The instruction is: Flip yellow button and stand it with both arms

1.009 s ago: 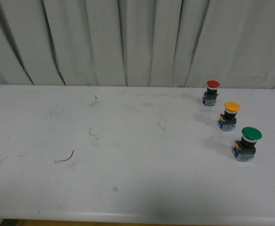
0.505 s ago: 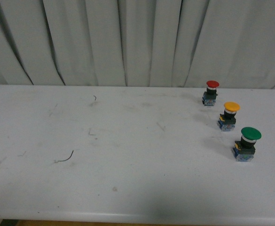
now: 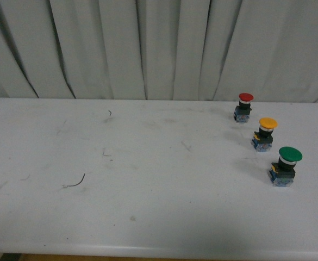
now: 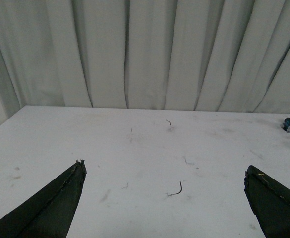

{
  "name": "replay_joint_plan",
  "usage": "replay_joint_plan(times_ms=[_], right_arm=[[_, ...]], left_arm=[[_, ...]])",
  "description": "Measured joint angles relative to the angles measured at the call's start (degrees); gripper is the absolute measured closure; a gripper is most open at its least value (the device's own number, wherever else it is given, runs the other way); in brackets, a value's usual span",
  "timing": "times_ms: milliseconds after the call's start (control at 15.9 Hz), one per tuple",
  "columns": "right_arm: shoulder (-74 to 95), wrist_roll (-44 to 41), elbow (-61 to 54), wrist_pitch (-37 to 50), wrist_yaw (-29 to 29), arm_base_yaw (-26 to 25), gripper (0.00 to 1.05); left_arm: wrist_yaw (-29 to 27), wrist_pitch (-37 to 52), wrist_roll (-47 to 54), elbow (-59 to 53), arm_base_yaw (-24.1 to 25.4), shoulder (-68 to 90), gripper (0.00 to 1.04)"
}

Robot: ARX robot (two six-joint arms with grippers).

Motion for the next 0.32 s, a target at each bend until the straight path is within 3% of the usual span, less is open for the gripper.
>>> replay_joint_plan(times_ms=[315], right_arm=[[0.0,0.0,0.0,0.0,-0.02,0.0,0.06]], left_arm=[[0.0,0.0,0.0,0.0,0.0,0.0,0.07]])
